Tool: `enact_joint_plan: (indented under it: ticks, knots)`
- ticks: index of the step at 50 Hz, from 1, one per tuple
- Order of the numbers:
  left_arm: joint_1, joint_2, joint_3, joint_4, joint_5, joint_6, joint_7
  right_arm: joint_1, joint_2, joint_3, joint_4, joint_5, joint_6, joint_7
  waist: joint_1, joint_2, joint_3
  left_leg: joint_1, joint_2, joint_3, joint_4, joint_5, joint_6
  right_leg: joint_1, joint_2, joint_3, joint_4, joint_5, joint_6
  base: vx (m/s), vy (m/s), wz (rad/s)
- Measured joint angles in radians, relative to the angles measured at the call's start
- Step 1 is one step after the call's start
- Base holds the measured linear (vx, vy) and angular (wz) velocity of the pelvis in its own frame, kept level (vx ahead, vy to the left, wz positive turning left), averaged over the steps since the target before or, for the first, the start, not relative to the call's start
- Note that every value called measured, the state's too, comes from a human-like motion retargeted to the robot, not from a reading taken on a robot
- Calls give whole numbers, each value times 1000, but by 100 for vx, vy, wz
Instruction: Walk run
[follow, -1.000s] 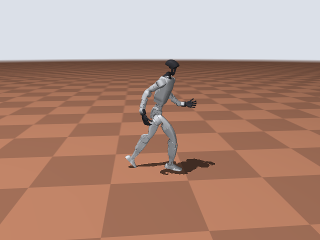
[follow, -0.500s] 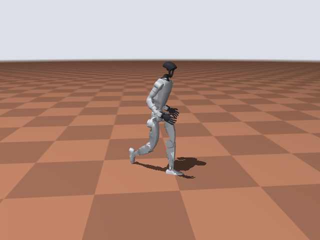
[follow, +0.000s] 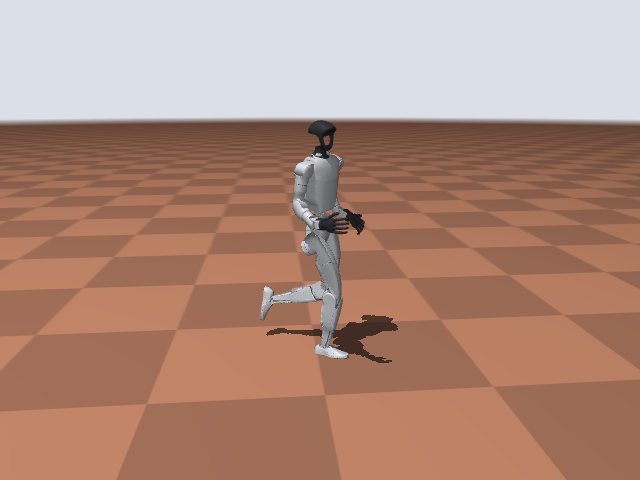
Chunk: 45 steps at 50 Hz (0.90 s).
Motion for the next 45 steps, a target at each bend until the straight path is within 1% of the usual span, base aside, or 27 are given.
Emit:
enact_joint_plan:
  ticks: [2, 3, 4, 5, 8, 10, 12, 15, 17, 18, 20, 22, 23, 25, 28, 30, 32, 33, 35, 36, 37, 38, 39, 40, 42, 43, 45]
  knots:
    - [46, -47, 57, 23, -79, 35, -53, -100, -14, -31, -20, 67, 3, 59, 83, -31, -36, -191, 79, 81, 56, -182, 81, 127, 30, 46, -39, -72, -17, 225, 0, -27]
    - [70, -78, 98, 22, -116, 37, -61, -119, -21, -2, -39, 53, -3, 51, 132, -52, -56, -258, 105, 138, 13, -261, 123, 194, 34, 69, -75, -65, -15, 261, 9, -64]
    - [84, -97, 130, 13, -160, 31, -68, -122, -35, 17, -67, 15, -4, 31, 170, -69, -67, -331, 90, 147, -68, -308, 145, 261, 43, 64, -132, 12, -6, 273, 19, -26]
    - [94, -111, 157, 0, -208, 22, -73, -118, -52, 33, -100, -36, -3, 5, 203, -85, -72, -408, 55, 132, -169, -340, 157, 329, 53, 46, -198, 124, 6, 205, 10, -6]
    - [83, -108, 178, -57, -293, 20, -59, -59, -82, 17, -182, -219, 48, 7, 402, -188, -44, -515, -8, 153, -644, -352, 157, 518, -39, -33, -355, 676, 131, 197, -1, -45]
    - [59, -84, 150, -115, -344, 33, -39, 6, -59, -19, -215, -338, 134, 28, 484, -236, 32, -440, -91, 107, -1008, -378, 184, 606, -117, -165, -211, 774, 213, 257, -1, 46]
    - [2, -83, 142, -184, -367, 39, -8, 49, -25, -32, -204, -384, 161, 55, 496, -262, 95, -408, -129, 65, -1180, -418, 195, 638, -101, -71, -20, 774, 246, 241, -18, 131]
    - [-97, -78, 108, -299, -348, 32, 70, 79, 51, -26, -83, -398, 136, 35, 450, -179, 138, -335, -30, 74, -1189, -386, 177, 684, 77, -83, 148, 774, 184, 245, -45, 117]
    - [-170, -57, 99, -362, -339, 5, 122, 87, 103, -16, 75, -406, 93, 54, 390, -156, 90, -385, 91, -7, -945, -384, 291, 643, 102, -283, 249, 753, -11, 227, -82, 52]
    - [-176, -63, 85, -380, -339, -30, 146, 124, 135, 1, 182, -426, 75, 55, 326, -132, 52, -396, 55, -159, -808, -476, 291, 616, 87, -390, 363, 690, -84, 311, 12, 120]
    - [-289, -100, 63, -325, -371, -137, 208, 203, 153, 59, 442, -391, 61, 41, 262, -116, -21, -410, 95, -131, -629, -599, 291, 397, 60, -340, 641, 541, -128, 297, 38, 63]
    - [-394, -147, 120, -322, -501, -104, 139, 276, 140, 155, 499, -132, 84, 216, 214, -112, -82, -314, 60, -59, -670, -660, 291, 144, 78, -205, 691, 429, -115, 239, 13, 23]
    - [-399, -184, 38, -342, -526, -110, 132, 340, 131, 148, 468, 8, 93, 319, 196, -119, -109, -216, 22, -44, -760, -638, 291, 83, 46, -183, 637, 381, -105, 256, 14, 148]
    - [-387, -170, -60, -414, -571, -85, 119, 423, 134, 83, 398, 131, 88, 367, 126, -83, -105, -62, -48, -96, -911, -480, 270, -9, -69, -223, 476, 308, -68, 213, 14, 259]
    - [-360, -85, -156, -483, -548, -57, 113, 505, 134, -16, 282, 122, 14, 259, -10, -11, -55, 121, 1, -250, -1049, -54, 76, -54, -91, -252, 17, 316, 53, 165, -25, 277]
    - [-342, -23, -195, -510, -525, -7, 124, 549, 112, -63, 211, 89, -38, 174, -78, -8, -29, 225, -1, -328, -1091, 177, -41, -61, -84, -171, -263, 284, 105, 219, -56, 186]
    - [-289, 30, -196, -568, -486, 73, 107, 570, 113, -76, 128, 30, -56, 85, -100, -1, 26, 282, 60, -258, -928, 185, -153, -33, -14, -11, -423, 199, 173, 215, -75, 61]
    - [-253, 48, -195, -588, -464, 96, 92, 562, 113, -77, 93, 14, -53, 61, -91, 11, 40, 292, 109, -202, -827, 185, -193, -35, -36, -43, -454, 161, 216, 242, -91, 10]
    - [-173, 56, -189, -597, -427, 118, 87, 528, 105, -72, 19, 5, -37, 43, -83, -15, 42, 323, 122, -144, -689, 185, -172, -31, -59, -71, -445, 121, 157, 218, -76, 32]
    - [-139, 45, -175, -580, -419, 116, 86, 495, 93, -62, -19, 9, -25, 54, -88, -64, 40, 337, 78, -143, -632, 185, -133, -9, -105, -86, -407, 314, 160, 159, -51, 30]
    - [-104, 27, -145, -556, -411, 113, 70, 457, 80, -42, -55, 13, -13, 66, -74, -101, 31, 341, 36, -117, -585, 185, -93, -6, -112, -74, -339, 412, 119, 168, -64, -84]
    - [-67, -5, -82, -516, -399, 111, 23, 411, 64, -2, -87, 17, -1, 84, -24, -113, 11, 321, 1, -42, -555, 185, -55, -41, -41, -6, -212, 319, -6, 226, -81, -118]
    - [-26, -33, -55, -441, -390, 110, -38, 359, 55, 23, -88, 30, 10, 76, 13, -108, -7, 264, -14, -48, -451, 128, -25, -48, -35, 16, -119, 251, -21, 267, -82, -60]
    - [17, -58, -44, -347, -383, 110, -108, 304, 49, 41, -73, 47, 20, 56, 44, -94, -24, 187, -20, -96, -310, 43, -1, -42, -61, 15, -42, 197, 19, 250, -50, 78]
    - [9, -135, -41, -179, -452, 174, -155, 166, 52, -91, -36, 166, 78, 236, 101, -96, -79, -30, 3, -68, -175, -119, 97, 33, -81, -66, -49, 115, -1, 201, -26, 13]
    - [30, -178, -14, -163, -513, 222, -194, 120, 54, -18, -52, 187, 77, 233, 159, -129, -99, -85, -4, 22, -220, -164, 117, 77, -69, 8, -69, 100, -6, 182, -13, -115]
    - [77, -192, 16, -182, -582, 260, -219, 80, 64, 55, -108, 201, 61, 213, 209, -161, -102, -187, -2, 114, -360, -256, 172, 182, -31, 24, -143, 173, -19, 179, -8, -43]
